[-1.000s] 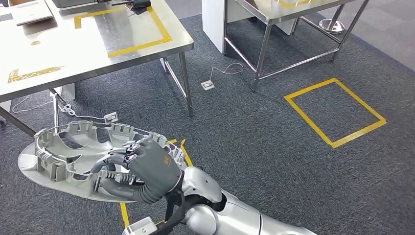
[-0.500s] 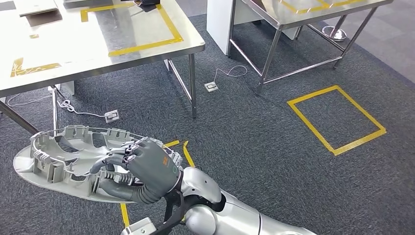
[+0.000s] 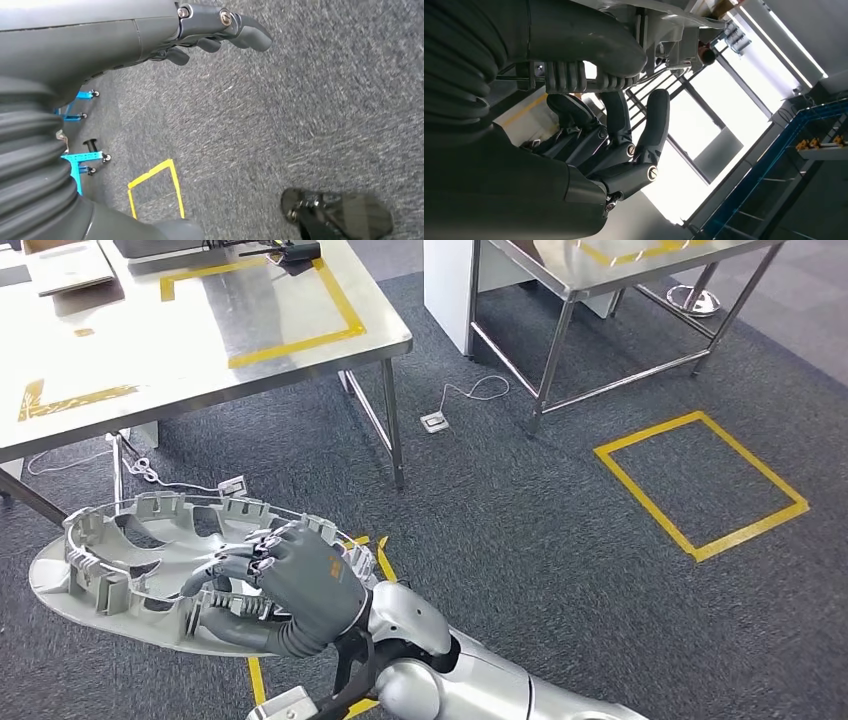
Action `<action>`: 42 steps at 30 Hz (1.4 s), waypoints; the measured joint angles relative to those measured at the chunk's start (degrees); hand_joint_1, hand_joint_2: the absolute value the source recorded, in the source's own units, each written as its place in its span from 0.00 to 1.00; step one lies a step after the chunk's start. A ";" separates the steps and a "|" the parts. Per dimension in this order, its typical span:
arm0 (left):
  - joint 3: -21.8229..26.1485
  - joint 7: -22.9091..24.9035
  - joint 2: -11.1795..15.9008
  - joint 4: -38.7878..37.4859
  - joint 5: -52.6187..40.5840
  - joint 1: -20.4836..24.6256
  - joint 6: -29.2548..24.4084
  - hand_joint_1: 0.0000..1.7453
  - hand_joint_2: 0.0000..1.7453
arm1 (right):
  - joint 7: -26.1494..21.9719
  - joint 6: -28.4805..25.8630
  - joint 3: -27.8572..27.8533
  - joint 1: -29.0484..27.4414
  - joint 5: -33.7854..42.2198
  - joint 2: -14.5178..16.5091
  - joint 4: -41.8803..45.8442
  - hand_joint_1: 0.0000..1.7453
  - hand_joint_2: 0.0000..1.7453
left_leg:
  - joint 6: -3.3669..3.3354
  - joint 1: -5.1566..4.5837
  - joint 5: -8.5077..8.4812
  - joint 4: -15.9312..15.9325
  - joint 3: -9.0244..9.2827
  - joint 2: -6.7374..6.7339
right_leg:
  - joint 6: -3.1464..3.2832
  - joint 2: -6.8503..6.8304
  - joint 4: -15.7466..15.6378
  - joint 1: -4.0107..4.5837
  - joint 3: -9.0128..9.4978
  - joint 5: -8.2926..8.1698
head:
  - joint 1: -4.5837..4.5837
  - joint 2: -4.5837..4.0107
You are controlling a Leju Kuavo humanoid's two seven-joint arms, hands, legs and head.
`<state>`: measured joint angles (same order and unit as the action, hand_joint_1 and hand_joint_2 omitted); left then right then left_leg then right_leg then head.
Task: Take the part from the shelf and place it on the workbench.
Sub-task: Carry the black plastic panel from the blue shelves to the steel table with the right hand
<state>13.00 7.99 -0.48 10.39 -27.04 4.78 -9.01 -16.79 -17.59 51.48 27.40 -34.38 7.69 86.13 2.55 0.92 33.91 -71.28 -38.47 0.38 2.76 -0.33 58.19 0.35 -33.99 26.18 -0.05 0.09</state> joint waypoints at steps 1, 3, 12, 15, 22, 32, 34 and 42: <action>0.00 0.04 0.08 -0.01 0.00 -0.06 0.00 0.00 1.00 | -0.01 0.00 0.01 -0.03 0.01 0.00 -0.02 1.00 1.00 | 0.26 0.11 0.43 -2.72 -1.80 -0.01 | -0.04 0.03 0.01 -0.04 0.32 0.30 | 0.00 0.00; 0.00 0.12 0.20 -0.03 0.00 -0.17 -0.01 0.00 1.00 | 0.07 0.01 0.02 -0.09 0.03 0.00 -0.04 1.00 1.00 | 0.71 0.37 -2.19 -2.04 -2.51 -0.07 | -0.38 0.12 0.11 -0.28 1.21 1.04 | 0.01 0.00; 0.00 0.34 -0.01 -0.11 -0.06 -0.13 -0.09 0.00 1.00 | 0.10 0.02 0.03 0.21 0.24 0.08 -0.02 1.00 1.00 | -1.79 0.62 -7.27 11.14 3.41 -0.25 | -3.02 0.28 3.02 -0.36 1.86 4.62 | 0.02 0.00; 0.00 0.36 0.02 -0.10 -0.08 -0.01 -0.09 0.00 1.00 | 0.05 0.01 0.02 0.24 0.30 0.04 -0.03 1.00 1.00 | -2.54 0.58 -6.67 11.18 4.00 -0.24 | -3.62 0.29 13.66 -0.49 -4.20 8.53 | 0.25 0.00; 0.00 0.37 -0.25 -0.08 -0.31 0.10 -0.09 0.00 1.00 | 0.03 -0.03 0.02 0.19 0.33 -0.07 -0.04 1.00 1.00 | -2.09 0.13 -4.80 11.29 6.24 0.34 | -1.46 0.31 3.65 0.35 -3.44 -1.17 | 0.28 0.00; 0.02 0.61 -0.06 0.01 -0.58 0.40 -0.04 0.00 1.00 | 0.10 -0.17 -0.01 0.20 -0.05 0.04 -0.09 1.00 1.00 | 0.34 0.21 -0.28 -1.25 -1.15 -0.07 | 0.12 0.47 -0.23 0.04 0.64 0.23 | -0.24 0.00; 0.02 0.68 0.04 -0.02 -0.58 0.27 -0.04 0.00 1.00 | 0.18 -0.17 -0.01 -0.01 -0.11 0.03 -0.17 1.00 1.00 | 0.51 0.29 -3.30 -0.14 -1.85 -0.10 | -0.10 0.60 -0.14 -0.09 1.45 0.93 | -0.24 0.00; 0.02 0.55 -0.09 -0.03 -0.66 0.41 -0.04 0.00 1.00 | 0.19 -0.22 -0.03 -0.11 -0.44 0.01 -0.18 1.00 1.00 | -1.95 0.27 -7.93 11.93 3.49 -0.18 | -2.43 0.62 1.54 0.01 2.32 3.75 | -0.33 0.00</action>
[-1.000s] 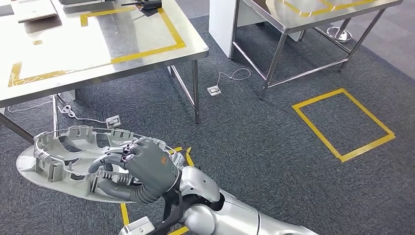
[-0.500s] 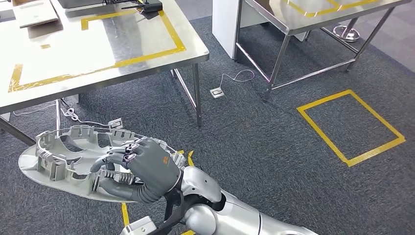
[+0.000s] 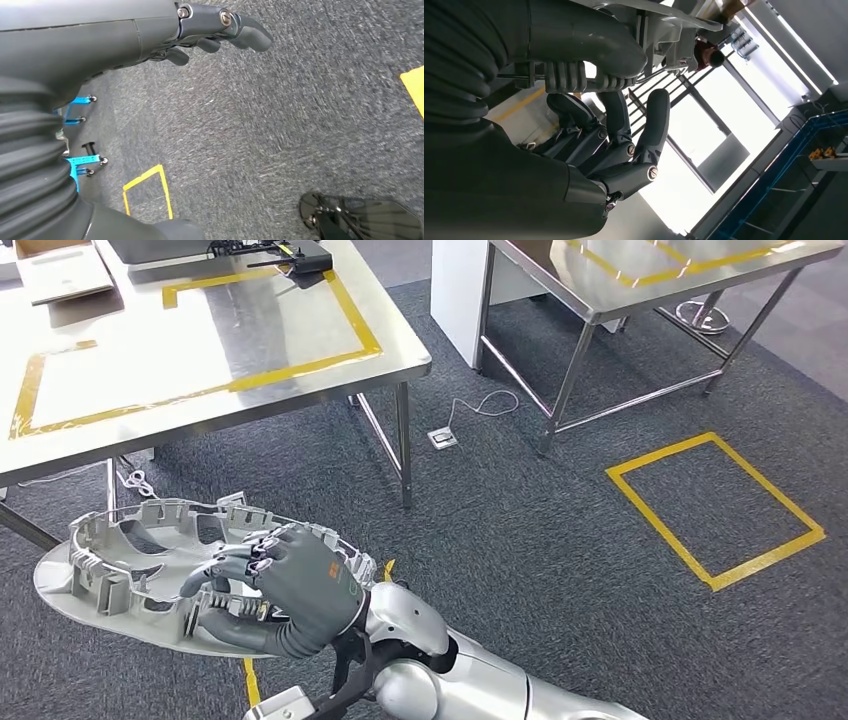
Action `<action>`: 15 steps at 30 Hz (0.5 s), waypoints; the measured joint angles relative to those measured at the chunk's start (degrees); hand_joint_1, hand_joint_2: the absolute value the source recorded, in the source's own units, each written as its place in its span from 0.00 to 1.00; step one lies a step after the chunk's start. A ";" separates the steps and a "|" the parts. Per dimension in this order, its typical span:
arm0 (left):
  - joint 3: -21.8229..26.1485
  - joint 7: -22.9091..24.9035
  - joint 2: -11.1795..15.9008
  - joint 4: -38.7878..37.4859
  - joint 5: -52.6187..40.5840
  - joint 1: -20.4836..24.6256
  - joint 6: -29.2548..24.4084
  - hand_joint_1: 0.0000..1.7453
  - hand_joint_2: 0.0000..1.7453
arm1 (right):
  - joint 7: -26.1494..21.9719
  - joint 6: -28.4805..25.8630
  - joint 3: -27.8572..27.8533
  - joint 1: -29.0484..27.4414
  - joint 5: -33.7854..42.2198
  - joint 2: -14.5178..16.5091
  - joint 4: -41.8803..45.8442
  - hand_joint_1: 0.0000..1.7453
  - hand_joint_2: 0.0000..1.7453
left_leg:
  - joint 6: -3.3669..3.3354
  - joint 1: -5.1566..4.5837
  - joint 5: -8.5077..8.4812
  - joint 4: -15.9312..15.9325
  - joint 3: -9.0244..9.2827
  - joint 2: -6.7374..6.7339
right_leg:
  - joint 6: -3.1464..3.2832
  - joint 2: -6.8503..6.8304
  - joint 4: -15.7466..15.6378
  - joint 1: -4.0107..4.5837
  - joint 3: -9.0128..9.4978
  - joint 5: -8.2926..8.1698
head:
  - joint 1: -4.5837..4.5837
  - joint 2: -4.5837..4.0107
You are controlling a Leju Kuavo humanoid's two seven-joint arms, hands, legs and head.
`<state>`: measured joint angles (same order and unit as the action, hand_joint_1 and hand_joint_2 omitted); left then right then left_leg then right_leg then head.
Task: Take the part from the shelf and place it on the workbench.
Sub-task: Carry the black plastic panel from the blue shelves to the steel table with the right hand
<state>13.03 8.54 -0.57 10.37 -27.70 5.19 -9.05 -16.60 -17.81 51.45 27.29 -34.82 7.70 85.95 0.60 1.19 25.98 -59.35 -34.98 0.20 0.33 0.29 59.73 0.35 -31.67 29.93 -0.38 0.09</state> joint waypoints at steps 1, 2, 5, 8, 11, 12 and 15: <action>0.00 0.00 -0.04 0.01 -0.04 0.01 0.00 0.00 1.00 | -0.01 -0.01 0.00 0.01 -0.03 0.01 0.01 1.00 1.00 | -0.36 0.10 0.16 0.05 0.22 0.00 | -0.38 -0.03 1.93 -0.11 -0.89 0.93 | 0.10 0.00; 0.00 0.00 -0.07 0.01 -0.07 0.03 -0.01 0.00 1.00 | -0.01 -0.01 0.00 0.02 -0.07 0.00 0.01 1.00 1.00 | -0.65 0.17 0.37 0.09 0.45 -0.02 | -0.73 -0.04 5.06 -0.23 -2.54 2.25 | 0.20 0.00; 0.01 0.03 -0.06 0.00 -0.10 0.02 -0.02 0.00 1.00 | -0.02 -0.01 0.00 -0.07 -0.13 -0.11 -0.01 1.00 1.00 | -0.89 0.11 1.16 0.08 1.12 -0.01 | -1.17 -0.06 15.74 -0.45 -9.53 5.07 | 0.35 0.00; 0.04 0.08 -0.10 -0.01 -0.10 -0.07 -0.03 0.00 1.00 | -0.01 0.00 0.00 -0.10 -0.13 -0.15 -0.01 1.00 1.00 | -0.66 0.04 2.20 0.09 2.60 0.23 | -0.46 -0.05 10.49 -0.30 -9.11 -1.11 | 0.39 0.00; 0.13 0.03 -0.29 -0.03 -0.09 0.00 -0.07 0.00 1.00 | -0.03 -0.02 -0.02 -0.04 -0.14 -0.15 -0.01 1.00 1.00 | 0.02 -0.04 3.21 0.12 3.42 0.39 | 0.82 -0.06 0.52 0.35 -5.31 -5.71 | 0.36 0.00; 0.20 0.02 -0.32 -0.03 -0.09 0.01 -0.09 0.00 1.00 | -0.03 -0.03 -0.02 -0.01 -0.15 -0.15 -0.01 1.00 1.00 | 0.38 -0.01 3.42 0.23 3.48 0.39 | 1.08 -0.02 -0.33 0.55 -5.00 -5.48 | 0.36 0.00; 0.34 -0.01 -0.20 0.02 -0.06 0.03 -0.14 0.00 1.00 | 0.02 -0.02 -0.02 0.01 -0.15 -0.07 0.03 1.00 1.00 | 1.36 0.07 4.06 0.27 3.96 0.25 | 1.67 0.11 -1.24 0.31 -4.18 -5.01 | 0.32 0.00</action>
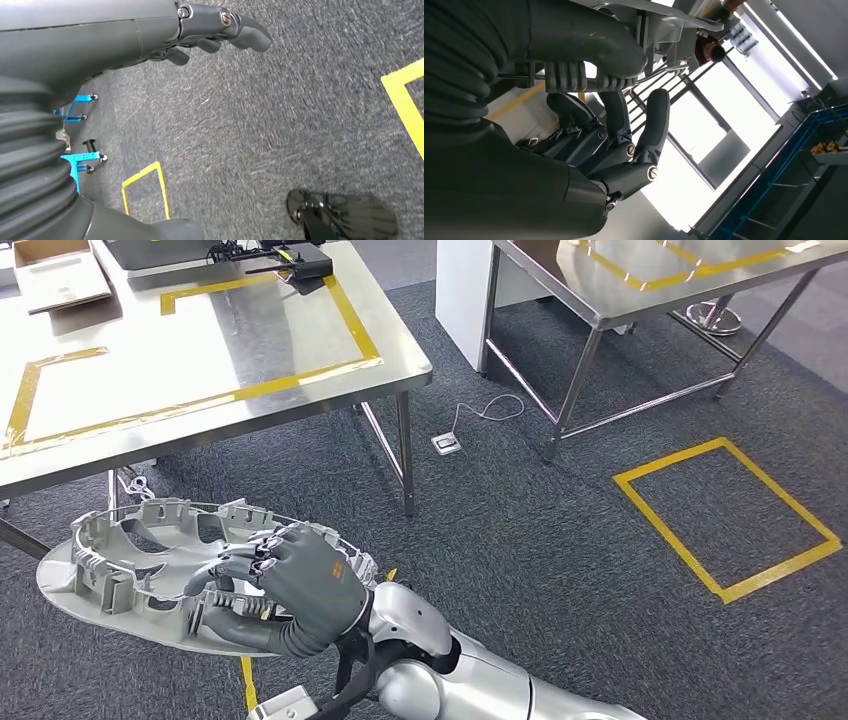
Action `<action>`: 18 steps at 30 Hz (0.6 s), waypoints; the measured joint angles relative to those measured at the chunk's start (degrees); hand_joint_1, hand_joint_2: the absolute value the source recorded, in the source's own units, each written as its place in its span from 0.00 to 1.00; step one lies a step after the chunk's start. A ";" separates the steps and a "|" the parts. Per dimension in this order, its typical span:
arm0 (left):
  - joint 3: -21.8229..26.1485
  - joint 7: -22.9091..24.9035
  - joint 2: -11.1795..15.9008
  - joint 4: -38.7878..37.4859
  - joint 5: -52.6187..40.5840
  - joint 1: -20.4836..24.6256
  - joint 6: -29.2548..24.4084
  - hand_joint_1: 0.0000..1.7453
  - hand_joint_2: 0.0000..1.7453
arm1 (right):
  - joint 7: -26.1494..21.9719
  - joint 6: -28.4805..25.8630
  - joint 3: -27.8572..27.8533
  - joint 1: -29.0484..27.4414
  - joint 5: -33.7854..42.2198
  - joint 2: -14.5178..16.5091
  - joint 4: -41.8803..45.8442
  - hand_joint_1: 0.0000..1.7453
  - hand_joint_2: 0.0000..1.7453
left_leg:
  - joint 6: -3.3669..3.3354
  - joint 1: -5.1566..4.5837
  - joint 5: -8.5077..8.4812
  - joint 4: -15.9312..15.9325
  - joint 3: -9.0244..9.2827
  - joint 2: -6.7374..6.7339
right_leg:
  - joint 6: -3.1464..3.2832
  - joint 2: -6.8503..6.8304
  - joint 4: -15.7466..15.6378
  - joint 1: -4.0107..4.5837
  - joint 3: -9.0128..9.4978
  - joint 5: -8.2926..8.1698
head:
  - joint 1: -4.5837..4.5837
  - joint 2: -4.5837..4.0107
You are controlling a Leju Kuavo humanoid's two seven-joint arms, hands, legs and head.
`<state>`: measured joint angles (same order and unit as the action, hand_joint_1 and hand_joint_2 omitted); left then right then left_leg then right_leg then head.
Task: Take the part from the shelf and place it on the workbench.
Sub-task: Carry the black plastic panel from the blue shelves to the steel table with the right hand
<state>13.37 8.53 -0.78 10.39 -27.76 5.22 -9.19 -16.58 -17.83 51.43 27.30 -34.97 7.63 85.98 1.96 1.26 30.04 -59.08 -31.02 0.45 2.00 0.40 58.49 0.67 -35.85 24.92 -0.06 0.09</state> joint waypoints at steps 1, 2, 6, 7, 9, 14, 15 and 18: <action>0.01 -0.02 0.02 0.02 0.01 0.03 -0.01 0.00 1.00 | 0.03 0.01 0.00 0.03 0.00 0.04 0.02 1.00 1.00 | 0.21 -0.03 0.69 -1.30 -0.47 -0.06 | 0.28 -0.04 -0.37 -0.20 0.54 0.07 | -0.14 0.00; 0.01 -0.04 0.06 0.02 0.02 0.04 -0.01 0.00 1.00 | 0.03 0.02 0.00 0.06 0.00 0.08 0.03 1.00 1.00 | 0.37 -0.03 1.82 -3.90 -1.73 -0.10 | 0.53 -0.10 -0.64 -0.37 1.10 0.21 | -0.27 0.00; 0.03 -0.08 0.27 -0.03 0.05 -0.23 -0.01 0.00 1.00 | -0.03 0.01 0.00 0.13 -0.01 0.08 -0.03 1.00 1.00 | 0.83 -0.04 4.19 -15.98 -9.86 -0.16 | 0.90 -0.08 -0.66 -0.28 2.73 1.60 | -0.49 0.00; 0.03 -0.10 0.29 -0.04 0.05 -0.29 -0.01 0.00 1.00 | 0.03 0.01 0.00 0.13 -0.04 0.07 -0.06 1.00 1.00 | 0.86 -0.02 2.26 -14.84 -10.07 -0.18 | 0.81 -0.02 -0.63 -0.31 3.32 2.05 | -0.50 0.00; 0.03 -0.14 0.29 -0.05 0.02 -0.33 -0.01 0.00 1.00 | 0.20 -0.01 0.00 0.26 -0.28 0.06 -0.10 1.00 1.00 | 0.87 0.05 -3.20 -7.55 -7.93 -0.28 | 0.44 0.02 -0.47 -0.37 4.53 3.14 | -0.51 0.00; 0.07 -0.15 -0.11 -0.18 -0.10 -0.15 0.05 0.00 1.00 | 1.18 -0.03 -0.19 1.67 -1.24 0.09 -0.04 1.00 1.00 | -0.87 -0.14 -5.21 -0.29 -5.04 -0.28 | -0.91 0.14 0.10 0.07 5.01 4.94 | -0.54 0.00; 0.08 -0.18 -0.21 -0.16 -0.10 -0.19 0.08 0.00 1.00 | 1.36 0.03 -0.27 1.91 -1.39 0.10 -0.01 1.00 1.00 | -1.27 -0.09 -5.02 -0.29 -4.91 -0.25 | -1.24 0.11 0.54 0.00 4.99 5.31 | -0.47 0.00; 0.23 -0.34 -0.43 -0.11 -0.13 -0.19 0.18 0.00 1.00 | 1.86 0.22 -0.48 2.66 -1.66 0.12 0.10 1.00 1.00 | -2.22 0.09 -4.39 -0.21 -4.29 -0.28 | -2.31 -0.02 8.09 -0.35 1.23 8.56 | -0.15 0.00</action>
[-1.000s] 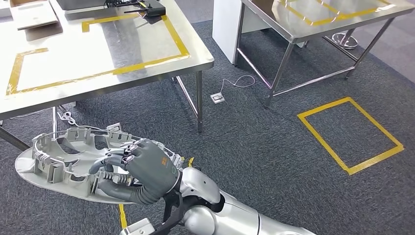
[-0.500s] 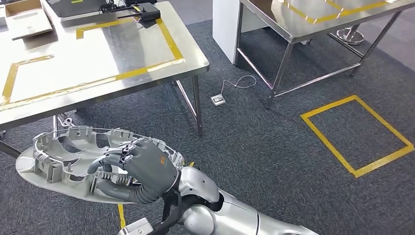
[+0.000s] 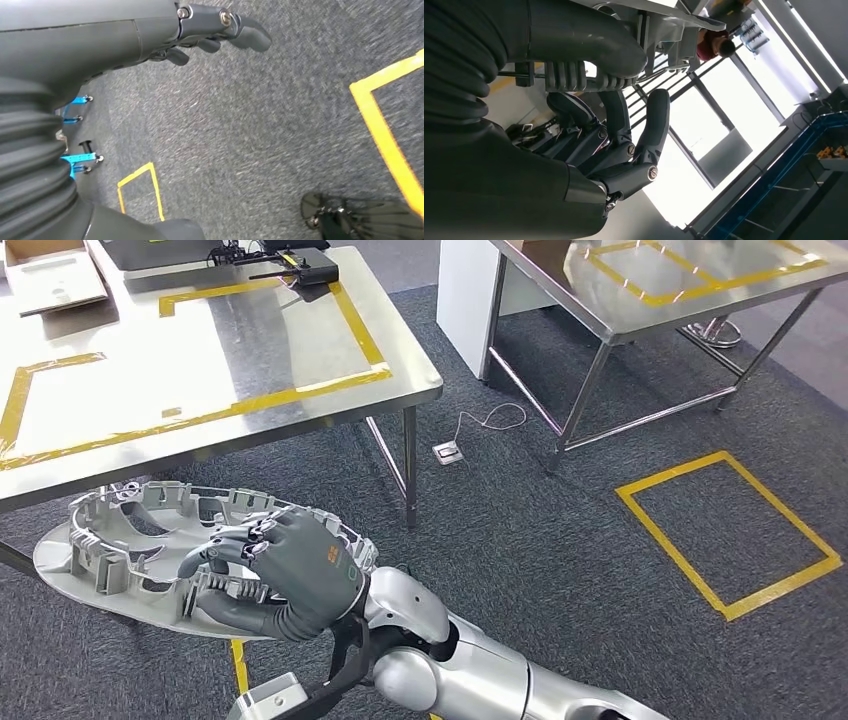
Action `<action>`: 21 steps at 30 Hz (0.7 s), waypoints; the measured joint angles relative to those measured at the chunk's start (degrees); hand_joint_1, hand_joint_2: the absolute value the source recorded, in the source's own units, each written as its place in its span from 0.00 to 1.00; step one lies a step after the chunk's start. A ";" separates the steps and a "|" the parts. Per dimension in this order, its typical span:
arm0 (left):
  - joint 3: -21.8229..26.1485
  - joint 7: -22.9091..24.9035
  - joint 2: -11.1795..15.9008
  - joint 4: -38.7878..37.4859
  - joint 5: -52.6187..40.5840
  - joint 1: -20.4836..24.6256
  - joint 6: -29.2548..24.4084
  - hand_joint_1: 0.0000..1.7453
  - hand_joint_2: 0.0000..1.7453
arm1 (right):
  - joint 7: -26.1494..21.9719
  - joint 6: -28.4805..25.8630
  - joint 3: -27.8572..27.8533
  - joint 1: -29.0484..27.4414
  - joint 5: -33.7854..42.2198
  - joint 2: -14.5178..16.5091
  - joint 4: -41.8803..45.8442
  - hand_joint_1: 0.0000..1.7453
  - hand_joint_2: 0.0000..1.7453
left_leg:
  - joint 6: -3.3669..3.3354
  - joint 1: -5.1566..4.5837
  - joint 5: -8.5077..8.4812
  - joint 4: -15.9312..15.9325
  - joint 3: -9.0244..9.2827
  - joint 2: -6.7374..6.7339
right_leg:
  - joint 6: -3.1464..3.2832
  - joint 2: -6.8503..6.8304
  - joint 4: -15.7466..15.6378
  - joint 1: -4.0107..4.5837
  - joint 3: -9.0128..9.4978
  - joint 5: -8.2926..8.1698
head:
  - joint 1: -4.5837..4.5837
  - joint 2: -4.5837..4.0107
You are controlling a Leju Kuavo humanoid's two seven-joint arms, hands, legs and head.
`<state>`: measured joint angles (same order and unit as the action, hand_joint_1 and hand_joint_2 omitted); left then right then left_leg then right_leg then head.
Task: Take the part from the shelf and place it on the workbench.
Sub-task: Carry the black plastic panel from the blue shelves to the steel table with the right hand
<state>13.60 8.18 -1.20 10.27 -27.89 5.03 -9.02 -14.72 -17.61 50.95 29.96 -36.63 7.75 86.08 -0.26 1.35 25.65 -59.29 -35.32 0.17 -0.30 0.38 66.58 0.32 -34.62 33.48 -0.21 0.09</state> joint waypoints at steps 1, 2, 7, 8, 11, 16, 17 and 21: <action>0.10 -0.05 -0.02 0.00 -0.04 0.02 0.04 0.00 1.00 | 0.09 0.04 -0.09 0.19 -0.01 -0.01 0.00 1.00 1.00 | -0.12 -0.01 0.24 0.00 0.18 -0.02 | -0.22 -0.03 4.14 -0.14 -2.55 1.40 | 0.09 0.00; 0.19 -0.09 -0.04 0.00 -0.08 0.01 0.08 0.00 1.00 | 0.14 0.08 -0.20 0.32 -0.02 -0.02 -0.01 1.00 1.00 | -0.15 -0.03 0.51 0.00 0.41 -0.01 | -0.34 -0.04 7.65 -0.25 -4.98 2.18 | 0.12 0.00; 0.31 0.00 -0.42 0.01 -0.28 -0.03 0.19 0.00 1.00 | 0.52 0.40 -0.99 1.46 -0.01 -0.05 -0.05 1.00 1.00 | 0.40 -0.18 2.29 0.01 2.73 0.35 | 0.92 -0.10 -2.26 0.07 -3.49 -7.39 | 0.17 0.00; 0.32 0.01 -0.51 0.02 -0.36 0.04 0.21 0.00 1.00 | 0.65 0.44 -1.15 1.96 -0.01 -0.05 -0.12 1.00 1.00 | 0.67 -0.23 2.59 0.02 2.99 0.40 | 1.25 -0.14 -5.26 0.27 -2.33 -8.56 | 0.16 0.00; 0.33 0.10 -0.62 0.04 -0.51 0.21 0.42 0.00 1.00 | 1.01 0.50 -1.55 3.37 0.06 -0.05 -0.41 1.00 1.00 | 1.71 -0.24 3.11 0.43 3.42 0.31 | 1.80 -0.01 -7.55 0.59 -1.46 -8.35 | 0.16 0.00; 0.33 0.18 -0.67 0.15 -0.93 0.42 0.55 0.00 1.00 | 1.27 0.56 -2.28 5.53 0.18 0.04 -1.04 1.00 1.00 | 2.74 -0.13 7.37 -9.17 -1.19 0.11 | 3.16 -0.10 -8.84 0.02 0.80 -7.71 | -0.27 0.00; 0.33 0.23 -0.64 0.14 -0.97 0.40 0.56 0.00 1.00 | 1.28 0.56 -2.38 5.87 0.16 0.05 -1.27 1.00 1.00 | 2.90 -0.11 8.36 -12.85 -3.54 0.11 | 3.26 -0.09 -8.83 0.05 1.13 -7.40 | -0.26 0.00; 0.33 0.53 -0.61 0.09 -1.15 0.33 0.56 0.00 1.00 | 1.79 0.56 -2.58 7.02 0.01 0.08 -2.15 1.00 1.00 | 3.17 -0.03 2.01 -9.40 -4.50 0.03 | 2.87 0.12 -8.64 -0.07 3.19 -5.63 | -0.28 0.00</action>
<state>13.92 8.71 -1.81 10.36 -29.04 5.36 -8.46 -12.93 -17.05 48.37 36.98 -36.62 7.83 83.94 2.92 1.32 27.65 -68.69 -39.82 0.20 2.56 0.49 57.95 0.25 -31.44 27.85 -0.49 0.09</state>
